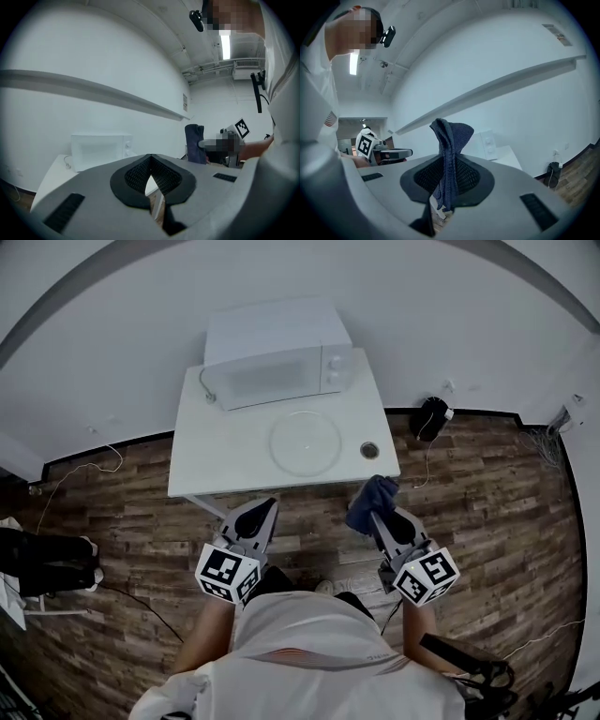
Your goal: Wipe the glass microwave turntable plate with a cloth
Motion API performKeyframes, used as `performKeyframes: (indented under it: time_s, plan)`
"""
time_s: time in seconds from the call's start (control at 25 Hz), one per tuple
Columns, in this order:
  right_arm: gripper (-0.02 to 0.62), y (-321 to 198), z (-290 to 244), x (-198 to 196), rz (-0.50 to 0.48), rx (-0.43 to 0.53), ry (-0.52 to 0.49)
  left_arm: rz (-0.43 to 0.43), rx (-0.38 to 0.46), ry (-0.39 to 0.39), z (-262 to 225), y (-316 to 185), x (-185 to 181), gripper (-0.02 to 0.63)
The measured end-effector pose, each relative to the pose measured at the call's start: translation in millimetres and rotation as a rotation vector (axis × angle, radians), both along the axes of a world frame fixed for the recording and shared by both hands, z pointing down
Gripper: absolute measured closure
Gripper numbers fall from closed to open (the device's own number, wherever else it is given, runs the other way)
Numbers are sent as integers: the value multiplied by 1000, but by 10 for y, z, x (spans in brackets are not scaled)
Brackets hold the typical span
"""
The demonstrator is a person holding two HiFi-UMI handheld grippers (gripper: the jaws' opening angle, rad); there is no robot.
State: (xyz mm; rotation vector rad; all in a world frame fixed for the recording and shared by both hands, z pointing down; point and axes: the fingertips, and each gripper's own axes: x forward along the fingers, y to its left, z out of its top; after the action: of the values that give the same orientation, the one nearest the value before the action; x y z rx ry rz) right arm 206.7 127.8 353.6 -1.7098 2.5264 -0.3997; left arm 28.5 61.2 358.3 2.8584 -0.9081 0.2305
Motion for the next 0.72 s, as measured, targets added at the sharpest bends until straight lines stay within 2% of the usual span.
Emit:
performKeyframes:
  time_s: [0.28,0.72]
  plan:
    - [534,-322,103,81,-35,-11,-15,-62,6,13,-4,-308,-13,595]
    - [534,-1164,173,203,-12,-57,27,-59,-7,45,141,-1249,70,595]
